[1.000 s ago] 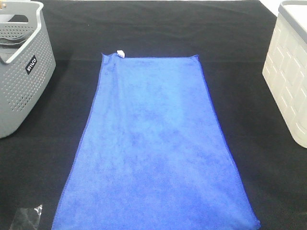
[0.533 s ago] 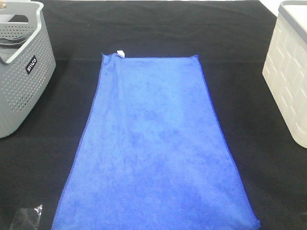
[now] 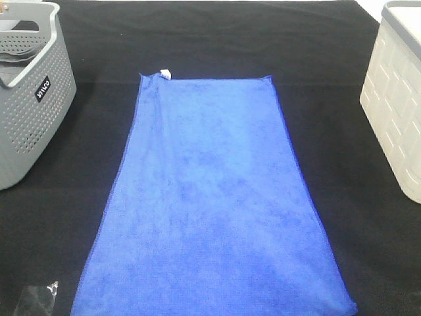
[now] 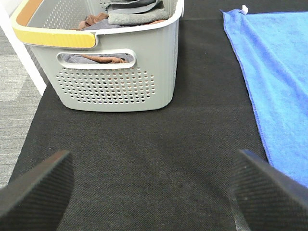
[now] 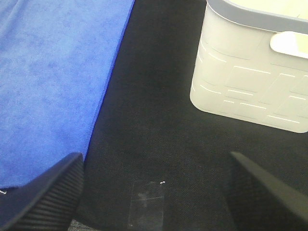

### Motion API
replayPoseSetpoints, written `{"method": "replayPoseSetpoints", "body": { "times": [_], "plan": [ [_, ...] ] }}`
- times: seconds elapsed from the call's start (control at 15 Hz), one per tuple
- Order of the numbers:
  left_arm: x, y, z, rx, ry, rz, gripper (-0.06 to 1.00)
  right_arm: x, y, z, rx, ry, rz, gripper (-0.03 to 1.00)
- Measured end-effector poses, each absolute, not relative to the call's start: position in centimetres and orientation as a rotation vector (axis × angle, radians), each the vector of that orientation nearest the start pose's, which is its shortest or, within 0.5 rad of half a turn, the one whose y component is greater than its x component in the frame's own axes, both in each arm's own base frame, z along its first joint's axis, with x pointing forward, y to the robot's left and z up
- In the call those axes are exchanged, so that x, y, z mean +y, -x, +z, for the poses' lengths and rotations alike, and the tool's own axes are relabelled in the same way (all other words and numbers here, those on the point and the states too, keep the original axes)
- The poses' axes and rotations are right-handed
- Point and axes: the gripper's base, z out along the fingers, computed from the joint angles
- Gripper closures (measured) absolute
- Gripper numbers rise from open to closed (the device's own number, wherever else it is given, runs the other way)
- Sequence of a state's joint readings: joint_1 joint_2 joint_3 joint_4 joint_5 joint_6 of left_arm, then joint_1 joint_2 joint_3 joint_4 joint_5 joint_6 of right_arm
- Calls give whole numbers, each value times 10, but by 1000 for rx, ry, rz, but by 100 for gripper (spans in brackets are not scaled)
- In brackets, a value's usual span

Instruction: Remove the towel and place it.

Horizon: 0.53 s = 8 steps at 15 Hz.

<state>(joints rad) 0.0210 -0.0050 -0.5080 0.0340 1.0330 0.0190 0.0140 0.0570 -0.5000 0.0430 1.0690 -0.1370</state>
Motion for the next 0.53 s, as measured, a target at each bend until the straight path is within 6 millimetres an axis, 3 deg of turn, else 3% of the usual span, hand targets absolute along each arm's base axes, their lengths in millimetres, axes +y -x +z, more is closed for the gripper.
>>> {"method": "replayPoseSetpoints", "body": {
  "times": [0.53],
  "plan": [
    [-1,5,282,2003,35,35,12,3,-3,277,2102,160,-22,21]
  ]
}}
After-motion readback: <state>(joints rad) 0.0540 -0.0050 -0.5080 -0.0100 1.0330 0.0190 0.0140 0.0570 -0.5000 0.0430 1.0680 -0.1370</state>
